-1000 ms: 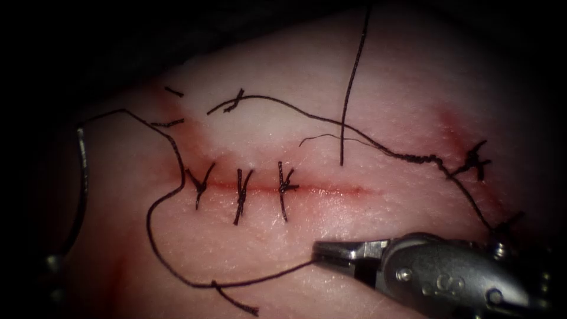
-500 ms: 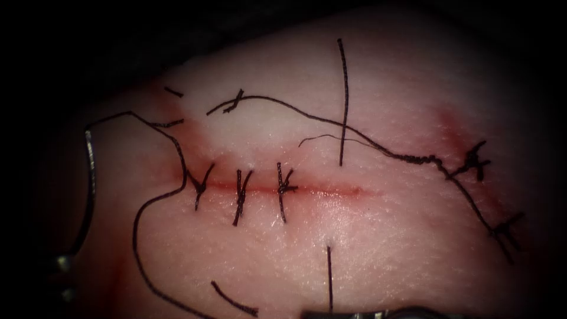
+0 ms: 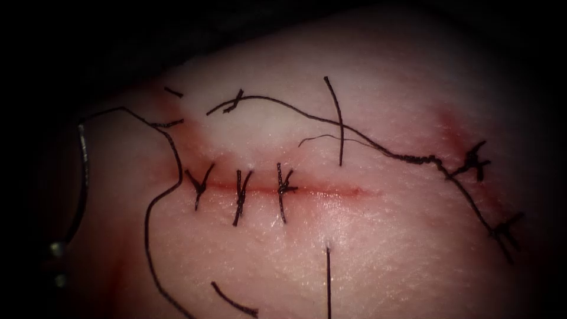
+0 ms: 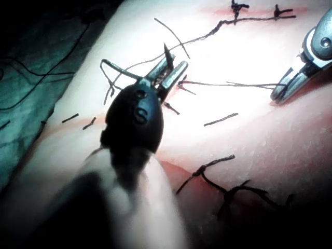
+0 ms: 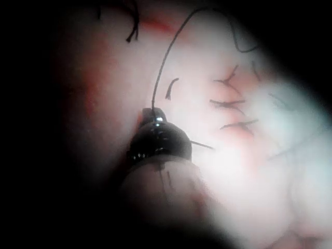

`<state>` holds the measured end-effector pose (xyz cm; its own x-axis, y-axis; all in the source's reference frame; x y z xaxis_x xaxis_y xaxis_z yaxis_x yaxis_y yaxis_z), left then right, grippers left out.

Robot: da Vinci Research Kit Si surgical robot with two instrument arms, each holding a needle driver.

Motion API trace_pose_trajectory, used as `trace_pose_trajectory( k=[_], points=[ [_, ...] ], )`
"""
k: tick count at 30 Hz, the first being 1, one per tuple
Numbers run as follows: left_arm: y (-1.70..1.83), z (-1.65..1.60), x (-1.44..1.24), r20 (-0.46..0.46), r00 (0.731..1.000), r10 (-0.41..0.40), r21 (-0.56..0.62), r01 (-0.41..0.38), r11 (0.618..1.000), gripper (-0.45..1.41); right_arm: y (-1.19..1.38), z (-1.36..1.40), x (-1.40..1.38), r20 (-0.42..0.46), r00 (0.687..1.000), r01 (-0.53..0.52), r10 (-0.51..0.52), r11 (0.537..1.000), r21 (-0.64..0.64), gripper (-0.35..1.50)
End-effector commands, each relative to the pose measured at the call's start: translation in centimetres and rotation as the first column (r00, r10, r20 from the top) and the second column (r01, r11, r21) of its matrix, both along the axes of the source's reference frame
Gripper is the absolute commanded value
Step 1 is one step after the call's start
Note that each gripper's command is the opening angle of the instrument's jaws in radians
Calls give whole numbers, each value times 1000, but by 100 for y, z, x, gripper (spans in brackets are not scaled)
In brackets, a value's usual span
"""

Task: Wound Closure
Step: Grasp suture with right gripper near the base of the suture and pull away from wound. Repeat until short tail remains

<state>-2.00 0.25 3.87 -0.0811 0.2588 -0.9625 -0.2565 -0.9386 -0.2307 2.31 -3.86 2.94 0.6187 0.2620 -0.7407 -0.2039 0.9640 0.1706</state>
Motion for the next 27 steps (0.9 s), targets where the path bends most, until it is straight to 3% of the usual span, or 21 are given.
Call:
trace_pose_trajectory(
  k=[1, 4, 5, 6, 7, 8, 9, 10, 11, 12, 13, 16, 17, 18, 20, 21, 24, 25, 27],
  points=[
    [9, 3, -5, 2, 1000, 0, -4, 0, 1000, -45, 6, 0, 12, -5, 1000, -2, 2, 1000, -1, -35],
    [11, 17, 1, 8, 1000, 5, -4, -5, 1000, -45, 10, -1, 9, -25, 999, -23, 23, 1000, -10, -35],
    [10, 27, 5, 16, 1000, 3, 8, -3, 1000, -45, 14, 0, 6, -39, 998, -40, 40, 999, -17, 21],
    [10, 27, 5, 16, 1000, 3, 8, -3, 1000, -45, 14, 0, 6, -39, 998, -40, 40, 999, -17, 21],
    [10, 38, 10, 22, 1000, 8, 32, -8, 999, -45, 21, 1, 1, -59, 996, -72, 70, 997, -23, 91],
    [8, 51, 17, 7, 1000, 0, 69, 0, 998, -45, 26, 3, -5, -80, 992, -100, 97, 994, -34, 126],
    [4, 63, 24, -38, 998, -52, 147, 57, 987, 7, 28, 4, -11, -97, 989, -112, 107, 993, -47, 131],
    [4, 63, 24, -38, 998, -52, 147, 57, 987, 7, 28, 4, -11, -97, 989, -112, 107, 993, -47, 131],
    [-1, 74, 34, -126, 983, -135, 228, 161, 960, 41, 30, 4, -19, -107, 988, -120, 114, 992, -50, 131],
    [-1, 74, 34, -126, 983, -135, 228, 161, 960, 41, 30, 4, -19, -107, 988, -120, 114, 992, -50, 131],
    [-6, 83, 46, -206, 962, -179, 241, 227, 944, 89, 31, 4, -26, -108, 988, -116, 111, 992, -49, 125],
    [-14, 88, 60, -251, 953, -167, 241, 229, 943, 99, 32, 5, -30, -109, 988, -114, 108, 992, -48, 115],
    [-22, 90, 82, -305, 947, -102, 285, 193, 939, 121, 32, 6, -33, -109, 988, -113, 107, 992, -47, 108],
    [-24, 89, 90, -318, 945, -76, 298, 175, 938, 129, 33, 6, -33, -109, 988, -113, 107, 992, -47, 103],
    [-26, 86, 106, -344, 939, -19, 325, 138, 935, 136, 33, 7, -33, -108, 988, -114, 108, 992, -48, 103],
    [-25, 79, 137, -389, 918, 77, 363, 76, 929, 140, 33, 7, -33, -108, 989, -111, 105, 992, -53, 96],
    [-22, 73, 153, -420, 901, 106, 370, 63, 927, 140, 33, 7, -35, -108, 989, -110, 104, 993, -53, 89],
    [-13, 63, 163, -455, 884, 107, 377, 83, 923, 136, 33, 8, -37, -108, 989, -108, 102, 993, -53, 83],
    [-2, 55, 163, -466, 880, 95, 386, 105, 917, 131, 33, 8, -40, -109, 989, -107, 101, 993, -52, 81]
  ],
)
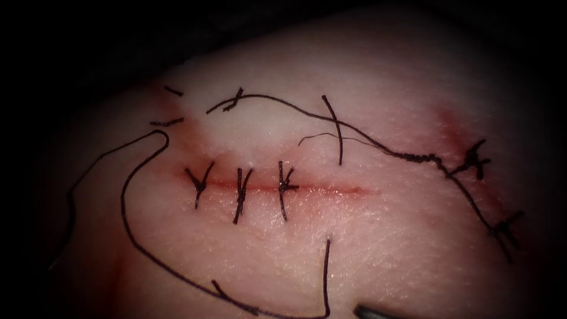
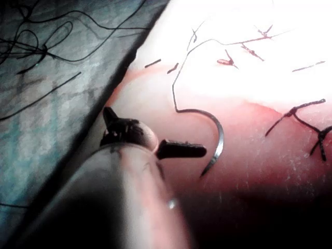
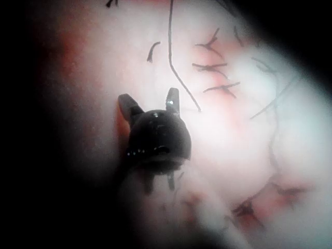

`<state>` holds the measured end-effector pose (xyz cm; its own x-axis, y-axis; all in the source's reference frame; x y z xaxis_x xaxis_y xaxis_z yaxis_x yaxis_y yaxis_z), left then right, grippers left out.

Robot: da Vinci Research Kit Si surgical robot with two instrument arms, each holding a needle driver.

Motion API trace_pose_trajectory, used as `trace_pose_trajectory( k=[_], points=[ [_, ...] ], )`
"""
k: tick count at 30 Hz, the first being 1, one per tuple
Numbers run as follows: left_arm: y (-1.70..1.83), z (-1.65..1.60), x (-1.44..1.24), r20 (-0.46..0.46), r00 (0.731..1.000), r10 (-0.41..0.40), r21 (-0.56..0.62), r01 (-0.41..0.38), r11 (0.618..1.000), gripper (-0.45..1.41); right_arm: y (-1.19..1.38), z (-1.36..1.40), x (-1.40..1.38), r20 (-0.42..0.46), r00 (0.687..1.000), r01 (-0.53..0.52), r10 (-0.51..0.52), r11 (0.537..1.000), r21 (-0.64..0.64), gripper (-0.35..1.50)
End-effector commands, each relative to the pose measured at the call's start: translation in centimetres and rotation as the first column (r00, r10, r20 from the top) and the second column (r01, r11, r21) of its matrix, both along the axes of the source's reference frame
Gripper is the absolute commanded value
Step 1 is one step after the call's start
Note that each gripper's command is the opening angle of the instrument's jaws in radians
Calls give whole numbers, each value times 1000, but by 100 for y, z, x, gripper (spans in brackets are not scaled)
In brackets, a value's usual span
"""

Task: Wound Closure
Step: Grasp suture with right gripper near the base of the suture and pull away from wound. Repeat until short tail remains, then pick up suture with left end-effector

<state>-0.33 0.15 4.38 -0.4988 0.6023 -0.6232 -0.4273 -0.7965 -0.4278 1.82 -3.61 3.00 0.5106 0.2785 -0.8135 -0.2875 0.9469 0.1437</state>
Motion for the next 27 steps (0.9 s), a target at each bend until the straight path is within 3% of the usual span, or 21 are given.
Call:
trace_pose_trajectory(
  k=[1, 6, 10, 11, 12, 13, 19, 23, 26, 27],
  points=[
    [15, -1, -7, 17, 999, -44, 1, 44, 999, 126, 8, 1, 7, -4, 1000, 1, -1, 1000, -3, 81],
    [44, -5, -39, 7, 999, -46, -56, 46, 997, 121, 10, -11, -14, -14, 1000, 13, -13, 1000, 4, 91],
    [72, 14, -81, -58, 997, 55, -197, -65, 978, 96, 22, -25, -39, -12, 1000, -1, 2, 1000, 12, 88],
    [89, 31, -99, -77, 985, 154, -300, -170, 939, 77, 28, -29, -51, -24, 999, -28, 29, 1000, 6, 83],
    [89, 31, -99, -77, 985, 154, -300, -170, 939, 77, 28, -29, -51, -24, 999, -28, 29, 1000, 6, 83],
    [98, 43, -109, -70, 975, 209, -348, -220, 911, 72, 29, -30, -55, -27, 999, -34, 34, 999, 4, 81],
    [115, 77, -142, -14, 968, 249, -400, -234, 886, 49, 36, -25, -54, -27, 998, -53, 53, 999, 0, 74],
    [118, 85, -151, -20, 966, 259, -424, -243, 873, 46, 36, -24, -53, -31, 998, -60, 60, 998, -3, 76],
    [114, 94, -159, -42, 951, 308, -408, -298, 863, 46, 36, -25, -54, -32, 998, -59, 59, 998, -3, 74],
    [107, 105, -167, -71, 932, 355, -387, -354, 852, 47, 36, -25, -55, -34, 998, -60, 60, 998, -4, 73]
  ],
)
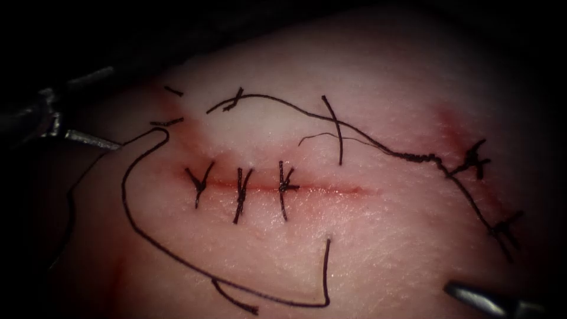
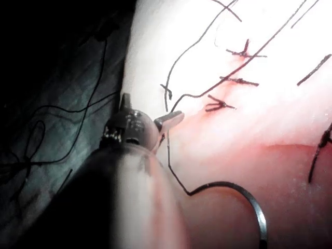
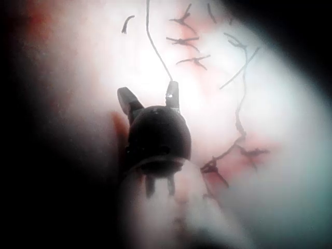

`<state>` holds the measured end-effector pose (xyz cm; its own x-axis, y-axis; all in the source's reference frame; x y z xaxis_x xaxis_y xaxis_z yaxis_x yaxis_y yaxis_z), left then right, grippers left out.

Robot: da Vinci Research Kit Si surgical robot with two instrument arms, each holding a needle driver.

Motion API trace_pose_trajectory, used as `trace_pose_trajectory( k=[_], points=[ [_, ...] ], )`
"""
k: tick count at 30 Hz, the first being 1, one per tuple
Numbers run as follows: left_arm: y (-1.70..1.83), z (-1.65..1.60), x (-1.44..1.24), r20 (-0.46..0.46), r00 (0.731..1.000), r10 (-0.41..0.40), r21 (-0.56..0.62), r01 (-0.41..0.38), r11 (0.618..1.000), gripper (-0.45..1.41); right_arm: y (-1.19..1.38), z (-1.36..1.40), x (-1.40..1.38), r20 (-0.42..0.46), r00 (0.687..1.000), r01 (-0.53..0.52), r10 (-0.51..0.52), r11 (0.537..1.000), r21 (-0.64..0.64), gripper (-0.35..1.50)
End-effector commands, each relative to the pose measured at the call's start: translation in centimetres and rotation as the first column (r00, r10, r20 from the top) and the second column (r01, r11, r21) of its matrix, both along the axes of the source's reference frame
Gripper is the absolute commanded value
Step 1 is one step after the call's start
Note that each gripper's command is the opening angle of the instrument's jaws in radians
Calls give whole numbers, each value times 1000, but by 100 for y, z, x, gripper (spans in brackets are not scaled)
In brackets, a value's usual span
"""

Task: Wound Closure
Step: Pick up suture with left end-effector

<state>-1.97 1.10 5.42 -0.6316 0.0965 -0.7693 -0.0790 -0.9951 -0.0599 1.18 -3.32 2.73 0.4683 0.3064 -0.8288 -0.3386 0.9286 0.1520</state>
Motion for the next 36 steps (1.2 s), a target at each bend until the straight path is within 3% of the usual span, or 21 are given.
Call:
trace_pose_trajectory(
  k=[1, 8, 14, 23, 25, 27, 29, 31, 36],
  points=[
    [7, 8, -8, -5, 1000, 6, -7, -6, 1000, 47, 7, 2, 9, -4, 1000, 0, 0, 1000, -4, 69],
    [3, 24, -26, 2, 1000, 31, -8, -31, 999, 47, 7, 3, 11, -3, 1000, -5, 5, 1000, -6, 61],
    [4, 38, -45, -6, 999, 54, 5, -54, 999, 47, 3, 4, 14, -6, 1000, -10, 10, 1000, -12, 64],
    [6, 60, -34, -21, 998, 63, 43, -62, 997, 44, 1, 3, 16, -6, 1000, -12, 11, 1000, -14, 63],
    [7, 64, -34, -22, 998, 58, 45, -57, 997, 34, 1, 3, 17, -5, 1000, -12, 12, 1000, -14, 54],
    [5, 67, -36, -21, 998, 57, 49, -56, 997, 12, 1, 3, 18, -3, 1000, -10, 10, 1000, -19, 36],
    [4, 67, -39, -4, 998, 70, 79, -69, 994, -45, 2, 3, 19, 0, 1000, -5, 5, 1000, -28, 11],
    [8, 63, -39, 37, 995, 88, 111, -91, 990, -45, 5, 2, 18, 2, 1000, 0, 0, 999, -35, -10],
    [16, 45, -28, 63, 995, 78, 131, -86, 988, -45, 24, -3, 15, -3, 1000, -24, 24, 998, -51, -1]
  ],
)
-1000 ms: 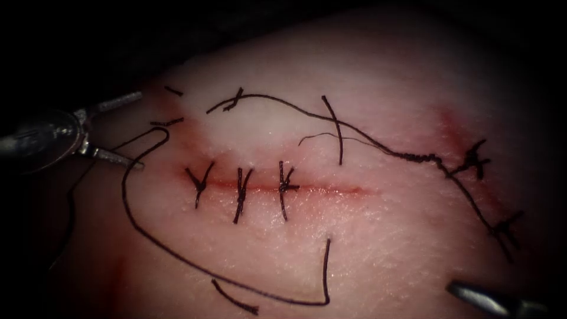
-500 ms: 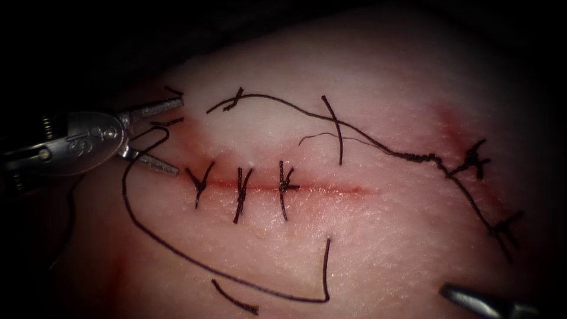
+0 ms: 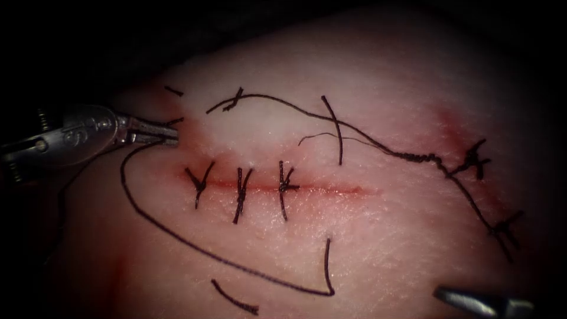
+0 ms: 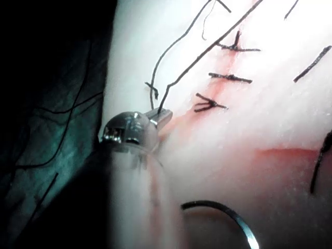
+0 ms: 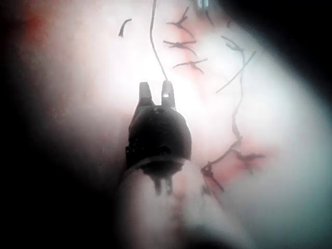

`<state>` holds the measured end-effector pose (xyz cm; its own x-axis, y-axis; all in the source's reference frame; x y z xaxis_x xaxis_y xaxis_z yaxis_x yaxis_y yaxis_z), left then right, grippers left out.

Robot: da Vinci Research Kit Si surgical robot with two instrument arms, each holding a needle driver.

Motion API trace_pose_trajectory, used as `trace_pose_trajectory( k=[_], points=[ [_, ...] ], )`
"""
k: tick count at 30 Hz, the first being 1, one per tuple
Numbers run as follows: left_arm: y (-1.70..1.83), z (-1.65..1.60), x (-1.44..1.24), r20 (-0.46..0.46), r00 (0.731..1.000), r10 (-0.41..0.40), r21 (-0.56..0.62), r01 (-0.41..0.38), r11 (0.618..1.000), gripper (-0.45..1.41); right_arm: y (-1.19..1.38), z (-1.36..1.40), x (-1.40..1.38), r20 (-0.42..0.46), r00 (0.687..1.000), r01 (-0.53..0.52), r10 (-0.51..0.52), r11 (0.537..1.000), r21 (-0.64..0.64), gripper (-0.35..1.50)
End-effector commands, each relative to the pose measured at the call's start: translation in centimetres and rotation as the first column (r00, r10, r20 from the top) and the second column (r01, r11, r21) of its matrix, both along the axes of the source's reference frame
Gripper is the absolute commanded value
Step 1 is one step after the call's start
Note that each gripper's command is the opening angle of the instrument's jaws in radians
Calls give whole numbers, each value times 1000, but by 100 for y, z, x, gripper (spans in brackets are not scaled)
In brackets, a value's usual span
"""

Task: Wound Closure
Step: Pick up suture with left end-effector, then wrap suture counter-clockwise two times around right grasper

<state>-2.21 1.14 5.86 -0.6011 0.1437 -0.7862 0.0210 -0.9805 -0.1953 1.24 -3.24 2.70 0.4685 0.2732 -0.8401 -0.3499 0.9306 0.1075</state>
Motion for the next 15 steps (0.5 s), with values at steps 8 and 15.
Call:
trace_pose_trajectory(
  k=[8, 15],
  points=[
    [32, -92, 3, 76, 982, -172, 29, 170, 985, -45, 112, -5, 43, -13, 998, -59, 59, 998, -2, -35],
    [47, -136, -42, 191, 954, -231, 79, 220, 972, -45, 118, 20, 126, -87, 993, 79, -75, 996, 52, -35]
  ],
)
